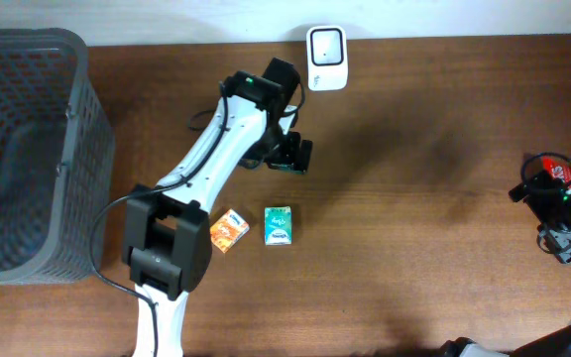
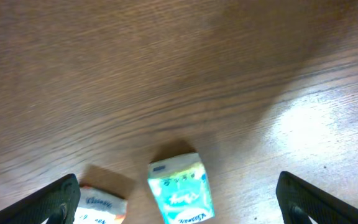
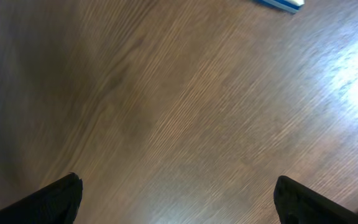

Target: Scan the item barcode

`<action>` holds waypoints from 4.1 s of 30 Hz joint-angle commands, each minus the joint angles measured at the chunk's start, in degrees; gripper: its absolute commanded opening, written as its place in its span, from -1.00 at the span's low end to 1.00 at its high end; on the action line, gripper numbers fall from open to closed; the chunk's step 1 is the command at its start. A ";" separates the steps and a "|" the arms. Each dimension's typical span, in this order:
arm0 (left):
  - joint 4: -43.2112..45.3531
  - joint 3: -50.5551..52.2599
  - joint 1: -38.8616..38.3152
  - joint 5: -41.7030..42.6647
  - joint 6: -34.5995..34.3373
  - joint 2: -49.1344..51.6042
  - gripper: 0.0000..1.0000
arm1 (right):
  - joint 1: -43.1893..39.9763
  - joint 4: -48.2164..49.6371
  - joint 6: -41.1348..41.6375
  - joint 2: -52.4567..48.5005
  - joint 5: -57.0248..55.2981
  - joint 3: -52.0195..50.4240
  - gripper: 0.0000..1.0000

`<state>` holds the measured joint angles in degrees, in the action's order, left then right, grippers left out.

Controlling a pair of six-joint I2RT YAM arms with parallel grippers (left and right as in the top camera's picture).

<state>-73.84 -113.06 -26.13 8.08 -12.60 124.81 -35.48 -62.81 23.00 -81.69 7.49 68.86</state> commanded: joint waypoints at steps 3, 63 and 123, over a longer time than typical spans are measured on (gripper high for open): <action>-5.81 -0.68 6.47 -0.48 1.40 -9.57 0.98 | 0.39 -2.99 -7.78 4.02 7.34 0.31 0.97; 6.91 13.68 8.57 1.25 -2.12 -14.03 0.80 | 37.42 8.55 4.83 -3.41 17.16 -8.11 0.88; 3.96 13.68 13.22 -8.33 -7.30 -14.03 0.98 | 38.45 60.35 -6.47 -19.30 81.44 -14.53 -0.92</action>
<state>-70.02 -99.02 -12.99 0.36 -19.33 111.33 3.29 -4.54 15.03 -102.13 80.44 54.22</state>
